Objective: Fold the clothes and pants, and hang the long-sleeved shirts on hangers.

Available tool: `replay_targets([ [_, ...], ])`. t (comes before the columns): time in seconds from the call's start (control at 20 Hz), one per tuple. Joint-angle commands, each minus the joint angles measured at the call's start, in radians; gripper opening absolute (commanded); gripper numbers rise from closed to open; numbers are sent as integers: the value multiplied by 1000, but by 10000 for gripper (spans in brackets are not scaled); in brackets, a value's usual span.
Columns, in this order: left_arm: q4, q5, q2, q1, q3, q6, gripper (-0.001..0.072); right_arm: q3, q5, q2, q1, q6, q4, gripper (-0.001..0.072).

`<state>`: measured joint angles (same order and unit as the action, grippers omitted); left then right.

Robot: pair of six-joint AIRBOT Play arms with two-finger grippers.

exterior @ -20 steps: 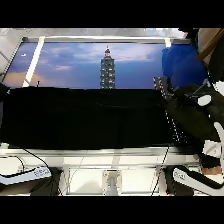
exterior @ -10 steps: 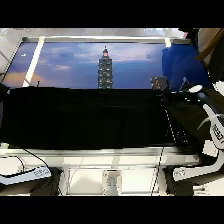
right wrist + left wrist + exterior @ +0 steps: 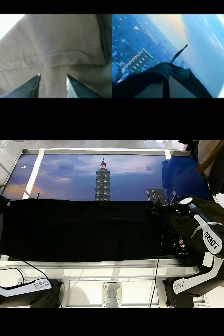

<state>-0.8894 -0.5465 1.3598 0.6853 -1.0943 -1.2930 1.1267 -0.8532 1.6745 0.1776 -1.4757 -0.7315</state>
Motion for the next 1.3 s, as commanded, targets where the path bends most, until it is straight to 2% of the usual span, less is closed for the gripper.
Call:
replay_targets([
  [0.0,0,0,0,0,0,0,18,2,82,15,-4,-2,50,266],
  [0.1,0,0,0,0,0,0,18,2,124,15,-3,-14,50,57],
  [0.15,0,0,0,0,0,0,18,2,137,15,-3,-16,50,6],
  [0.35,0,0,0,0,0,0,18,31,120,15,-3,-29,51,8],
  [0.4,0,0,0,0,0,0,18,44,69,15,-3,-28,51,108],
  [0.45,0,0,0,0,0,0,19,55,6,15,-3,-28,51,398],
  [0.5,0,0,0,0,0,0,18,58,-42,14,-4,-28,50,483],
  [0.6,0,-1,0,0,0,0,19,53,-47,16,-7,-59,-2,482],
  [0.7,0,-3,0,0,0,0,18,42,13,23,-18,-111,-31,482],
  [0.8,0,-3,0,0,0,0,19,43,79,41,-36,-124,-21,481],
  [0.95,-1,-3,0,0,0,1,18,43,96,66,-66,-132,-22,474],
  [1.15,0,-4,0,0,0,1,18,44,206,73,-78,-132,16,358],
  [1.25,0,-4,0,0,0,0,19,58,227,73,-77,-131,15,7],
])
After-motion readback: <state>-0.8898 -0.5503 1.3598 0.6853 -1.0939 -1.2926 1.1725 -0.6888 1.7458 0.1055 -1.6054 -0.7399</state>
